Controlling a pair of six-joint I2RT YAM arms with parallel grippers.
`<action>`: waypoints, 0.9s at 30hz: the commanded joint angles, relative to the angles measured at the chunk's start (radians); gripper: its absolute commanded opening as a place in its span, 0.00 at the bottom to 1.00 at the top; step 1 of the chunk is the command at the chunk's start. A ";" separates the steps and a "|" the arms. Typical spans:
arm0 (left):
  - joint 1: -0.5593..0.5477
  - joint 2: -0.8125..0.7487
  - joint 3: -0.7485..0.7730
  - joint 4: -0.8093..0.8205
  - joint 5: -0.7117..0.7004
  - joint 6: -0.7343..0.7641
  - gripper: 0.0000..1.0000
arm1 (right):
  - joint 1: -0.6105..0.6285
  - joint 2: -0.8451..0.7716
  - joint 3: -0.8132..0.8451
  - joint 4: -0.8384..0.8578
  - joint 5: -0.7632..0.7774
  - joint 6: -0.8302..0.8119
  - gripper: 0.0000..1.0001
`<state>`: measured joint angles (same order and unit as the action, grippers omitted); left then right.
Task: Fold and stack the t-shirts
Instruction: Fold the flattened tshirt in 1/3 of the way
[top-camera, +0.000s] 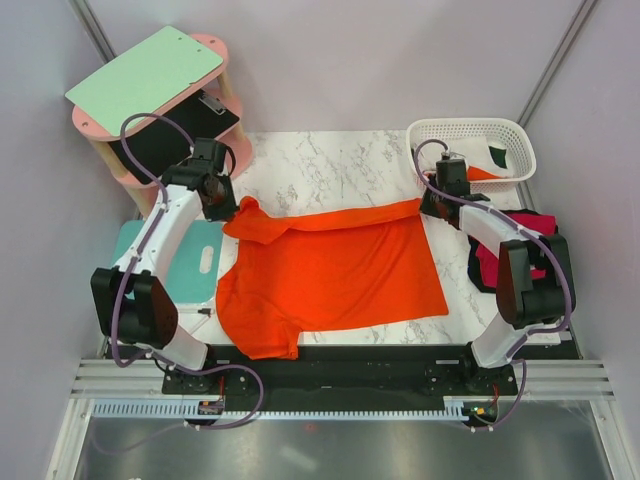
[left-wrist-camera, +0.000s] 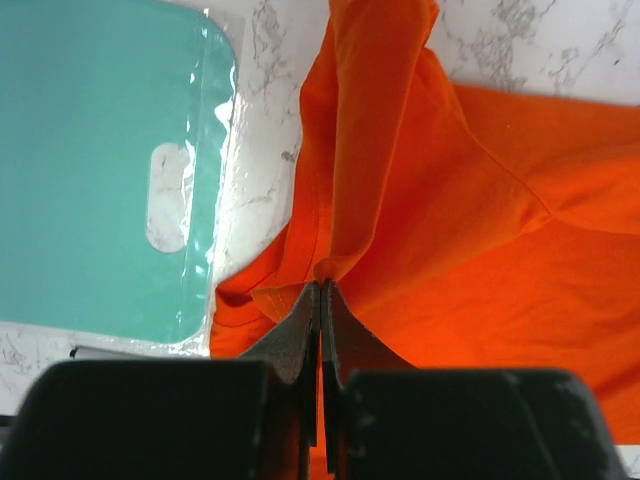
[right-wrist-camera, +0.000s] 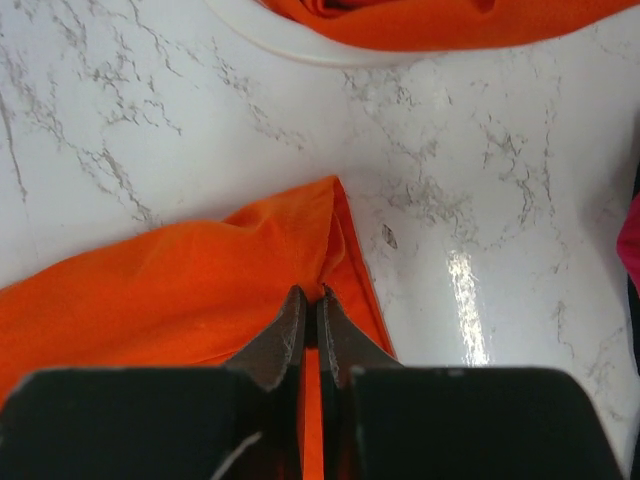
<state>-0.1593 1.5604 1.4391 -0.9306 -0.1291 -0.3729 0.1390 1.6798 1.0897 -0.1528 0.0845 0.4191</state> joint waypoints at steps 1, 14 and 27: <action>-0.013 -0.088 -0.072 -0.045 -0.041 -0.011 0.02 | -0.004 0.012 -0.019 -0.013 0.004 -0.003 0.00; -0.069 -0.183 -0.229 -0.166 -0.148 -0.040 0.23 | -0.004 -0.005 -0.074 -0.082 -0.017 -0.005 0.01; -0.082 -0.024 -0.041 0.018 -0.085 -0.046 0.91 | 0.102 -0.099 -0.065 -0.005 -0.008 -0.089 0.98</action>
<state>-0.2375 1.3701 1.3163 -1.0245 -0.2855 -0.4114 0.1795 1.5490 0.9665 -0.2127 0.0788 0.3813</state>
